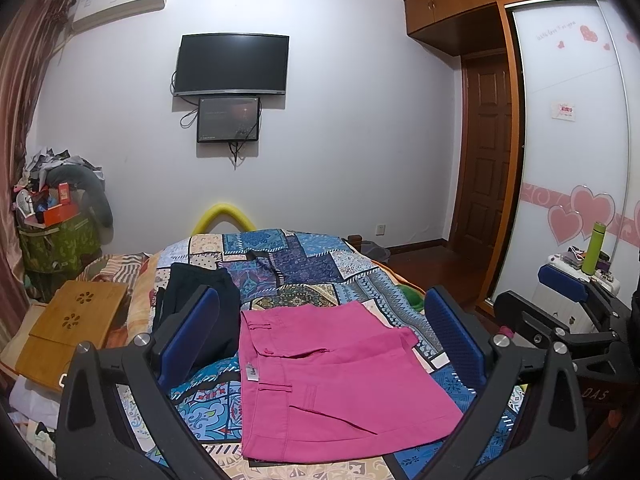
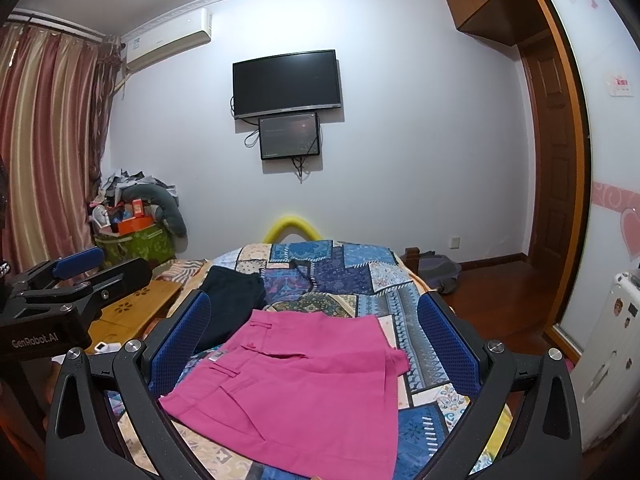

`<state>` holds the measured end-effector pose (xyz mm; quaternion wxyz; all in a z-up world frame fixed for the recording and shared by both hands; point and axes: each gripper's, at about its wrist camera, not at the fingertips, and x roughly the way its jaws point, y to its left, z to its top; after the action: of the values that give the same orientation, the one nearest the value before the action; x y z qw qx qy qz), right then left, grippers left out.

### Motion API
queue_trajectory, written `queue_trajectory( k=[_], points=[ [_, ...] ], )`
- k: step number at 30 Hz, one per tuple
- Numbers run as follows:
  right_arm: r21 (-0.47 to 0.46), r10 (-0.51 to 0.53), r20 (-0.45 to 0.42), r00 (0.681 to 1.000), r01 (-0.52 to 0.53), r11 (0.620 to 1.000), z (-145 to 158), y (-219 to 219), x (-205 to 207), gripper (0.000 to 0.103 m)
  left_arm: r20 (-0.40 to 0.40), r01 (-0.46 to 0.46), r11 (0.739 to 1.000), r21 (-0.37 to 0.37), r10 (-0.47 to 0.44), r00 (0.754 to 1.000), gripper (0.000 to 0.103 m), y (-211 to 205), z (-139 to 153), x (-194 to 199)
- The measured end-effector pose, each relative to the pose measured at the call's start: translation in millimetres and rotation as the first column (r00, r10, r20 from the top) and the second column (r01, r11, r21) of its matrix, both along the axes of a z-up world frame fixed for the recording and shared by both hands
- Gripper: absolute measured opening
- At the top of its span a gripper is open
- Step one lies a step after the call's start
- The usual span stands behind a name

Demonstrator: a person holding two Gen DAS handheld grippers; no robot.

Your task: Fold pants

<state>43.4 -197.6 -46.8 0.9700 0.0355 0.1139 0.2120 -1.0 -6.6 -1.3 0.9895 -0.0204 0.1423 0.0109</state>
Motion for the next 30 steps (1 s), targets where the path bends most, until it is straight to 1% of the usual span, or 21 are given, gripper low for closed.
queue_trajectory(
  k=[17,19,22,30],
  points=[
    [0.0,0.0,-0.001,1.0,0.0,1.0,1.5,-0.3,0.4,0.103,-0.001,0.002,1.0,-0.001,-0.002,1.0,0.103,1.3,0.4,0.2],
    [0.0,-0.001,-0.001,1.0,0.001,1.0,1.2,-0.5,0.7,0.103,-0.006,0.016,1.0,-0.003,-0.016,1.0,0.103,1.3,-0.1,0.5],
    [0.003,-0.003,-0.006,1.0,0.003,1.0,1.6,-2.2,2.0,0.103,-0.006,0.01,1.0,0.006,-0.01,1.0,0.103,2.1,-1.9,0.9],
    [0.006,-0.013,-0.032,0.999,0.014,1.0,-1.2,-4.1,8.8,0.103,-0.038,-0.002,1.0,0.007,0.002,0.999,0.103,5.1,-10.7,15.6]
  ],
)
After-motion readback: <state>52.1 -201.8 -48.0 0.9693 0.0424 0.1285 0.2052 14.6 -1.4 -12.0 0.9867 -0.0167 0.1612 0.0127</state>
